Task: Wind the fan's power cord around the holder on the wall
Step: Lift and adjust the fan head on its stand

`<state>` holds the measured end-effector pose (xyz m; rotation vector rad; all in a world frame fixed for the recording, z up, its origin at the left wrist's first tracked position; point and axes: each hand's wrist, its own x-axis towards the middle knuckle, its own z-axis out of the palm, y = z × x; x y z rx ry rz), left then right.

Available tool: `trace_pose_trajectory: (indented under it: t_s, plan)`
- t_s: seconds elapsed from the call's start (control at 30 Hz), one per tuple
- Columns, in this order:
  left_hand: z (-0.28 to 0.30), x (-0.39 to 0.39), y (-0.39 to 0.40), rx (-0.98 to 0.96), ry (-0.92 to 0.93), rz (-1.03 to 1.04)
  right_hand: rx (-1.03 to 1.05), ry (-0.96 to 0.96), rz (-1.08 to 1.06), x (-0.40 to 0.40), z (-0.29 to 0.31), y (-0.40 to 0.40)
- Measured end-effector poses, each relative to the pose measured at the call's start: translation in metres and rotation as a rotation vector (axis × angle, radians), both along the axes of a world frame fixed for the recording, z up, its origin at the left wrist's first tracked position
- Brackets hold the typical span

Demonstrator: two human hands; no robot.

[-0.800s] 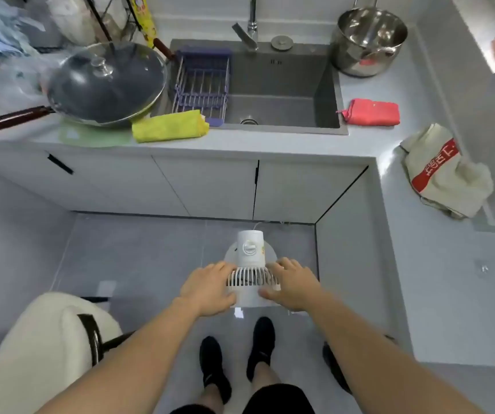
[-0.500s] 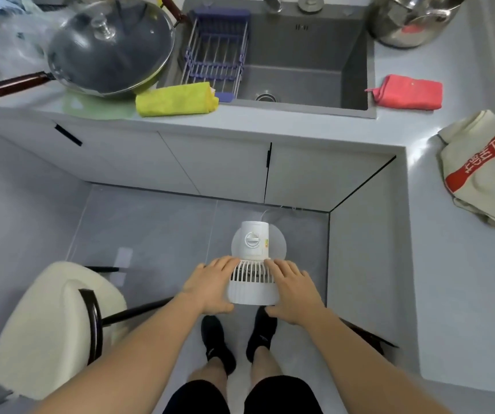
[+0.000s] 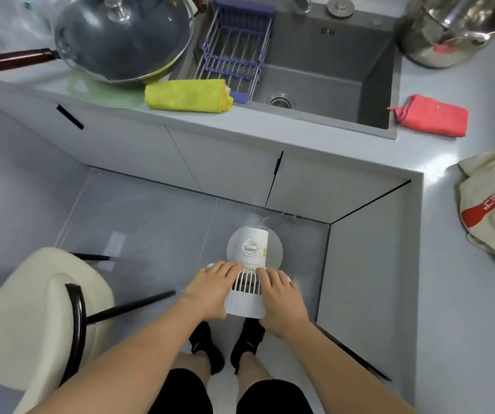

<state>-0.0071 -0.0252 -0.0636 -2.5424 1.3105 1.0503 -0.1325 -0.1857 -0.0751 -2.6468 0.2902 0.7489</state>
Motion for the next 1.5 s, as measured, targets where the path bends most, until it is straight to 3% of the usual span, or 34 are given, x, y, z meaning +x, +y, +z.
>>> trace_pose_trajectory:
  t_s: [0.43, 0.8, 0.93, 1.2, 1.5]
  plan:
    - [0.027, 0.085, 0.02, -0.023, -0.073, 0.216, -0.031, 0.174, -0.023, 0.121, 0.04, 0.002]
    - [0.04, 0.201, 0.113, -0.178, 0.255, 0.514, -0.168, 0.282, 0.277, 0.279, 0.086, 0.068]
    - [0.044, 0.221, 0.153, -0.248, 0.298, 0.642, -0.196, 0.337, 0.328, 0.32, 0.097, 0.099]
    - [0.06, 0.247, 0.25, -0.339, 0.219, 0.82, -0.162, 0.373, 0.396, 0.393, 0.117, 0.168]
    - [0.088, 0.27, 0.327, -0.257, -0.059, 0.88, -0.163, 0.263, 0.626, 0.47, 0.127, 0.248]
